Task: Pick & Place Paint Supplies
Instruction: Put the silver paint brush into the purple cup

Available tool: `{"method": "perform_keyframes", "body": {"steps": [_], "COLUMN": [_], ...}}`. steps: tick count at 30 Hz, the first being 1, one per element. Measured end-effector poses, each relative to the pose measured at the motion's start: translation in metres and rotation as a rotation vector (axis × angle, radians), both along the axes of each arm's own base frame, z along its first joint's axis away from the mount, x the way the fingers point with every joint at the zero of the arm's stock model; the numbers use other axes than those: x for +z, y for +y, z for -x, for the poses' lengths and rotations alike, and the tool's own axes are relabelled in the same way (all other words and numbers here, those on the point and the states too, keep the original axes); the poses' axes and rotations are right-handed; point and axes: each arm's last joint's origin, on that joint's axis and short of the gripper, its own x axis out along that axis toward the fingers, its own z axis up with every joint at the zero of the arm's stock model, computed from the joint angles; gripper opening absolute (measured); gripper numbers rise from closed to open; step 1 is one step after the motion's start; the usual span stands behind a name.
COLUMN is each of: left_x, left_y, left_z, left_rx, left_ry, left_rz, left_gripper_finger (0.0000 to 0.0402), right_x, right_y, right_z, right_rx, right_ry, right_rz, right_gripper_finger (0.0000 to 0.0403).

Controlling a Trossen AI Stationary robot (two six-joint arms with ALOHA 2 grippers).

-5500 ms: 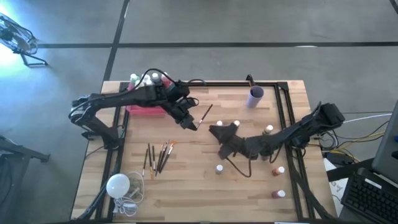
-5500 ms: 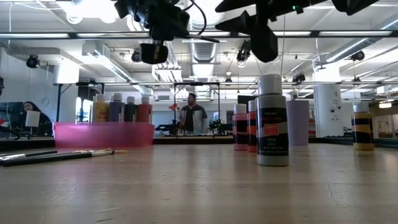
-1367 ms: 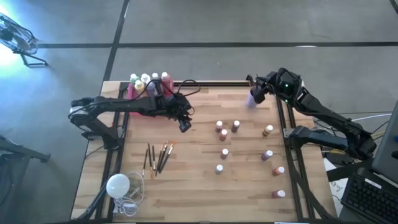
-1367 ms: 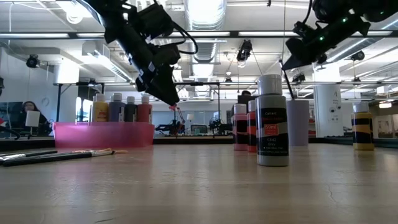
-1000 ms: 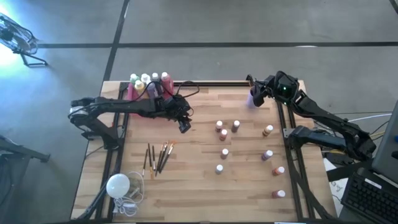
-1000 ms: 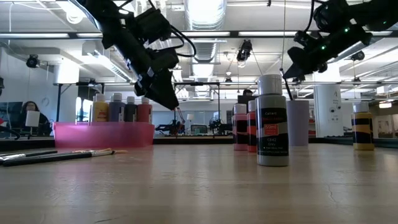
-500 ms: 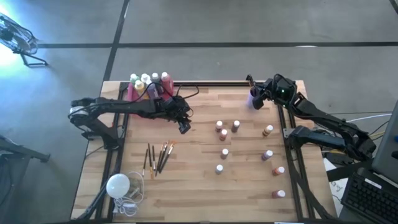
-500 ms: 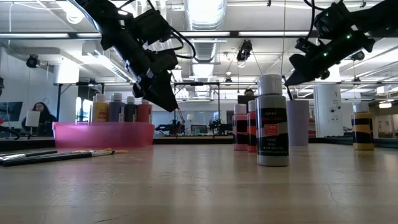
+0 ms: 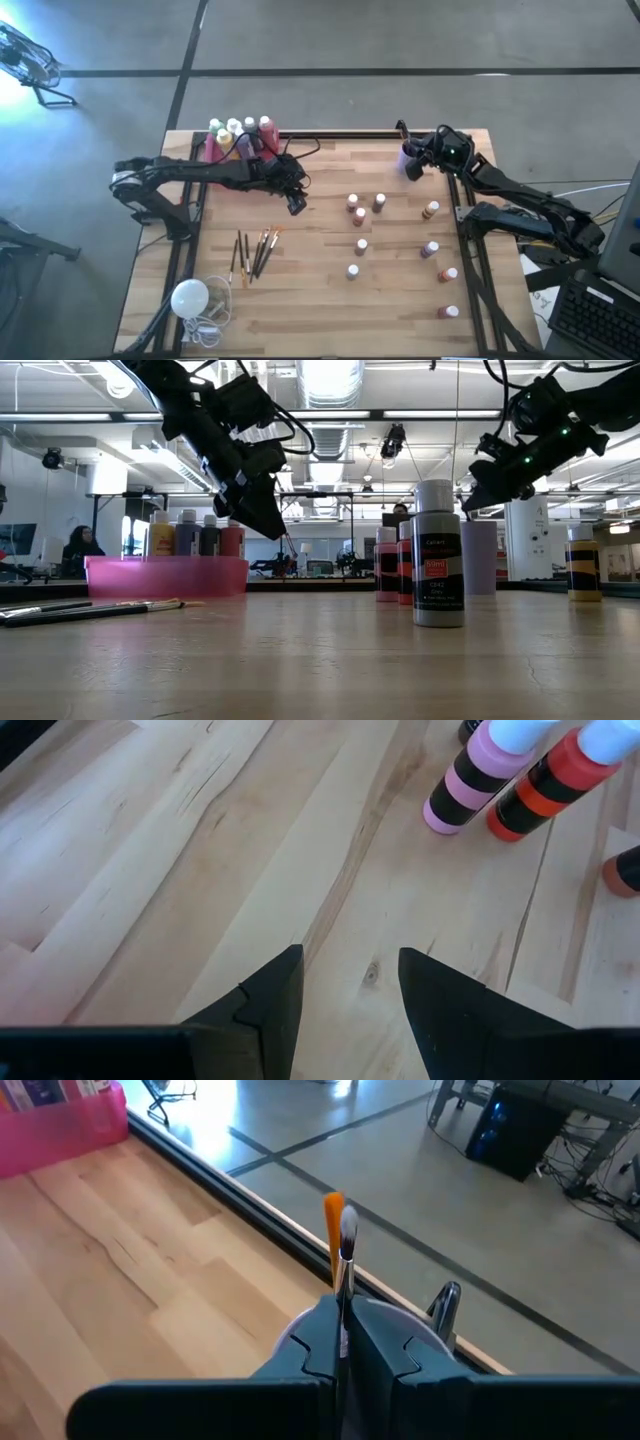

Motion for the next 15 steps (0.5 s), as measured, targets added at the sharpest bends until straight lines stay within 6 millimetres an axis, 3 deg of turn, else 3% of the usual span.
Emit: {"method": "perform_keyframes", "body": {"steps": [15], "left_x": [0.0], "left_y": [0.0], "left_z": [0.0], "left_rx": [0.0], "left_ry": [-0.004], "left_rz": [-0.001], "left_gripper_finger": [0.017], "right_x": [-0.015], "right_y": [0.001], "right_z": [0.005], "right_rx": [-0.033], "right_ry": [0.016], "right_rz": [-0.036], "right_gripper_finger": [0.0017]}}
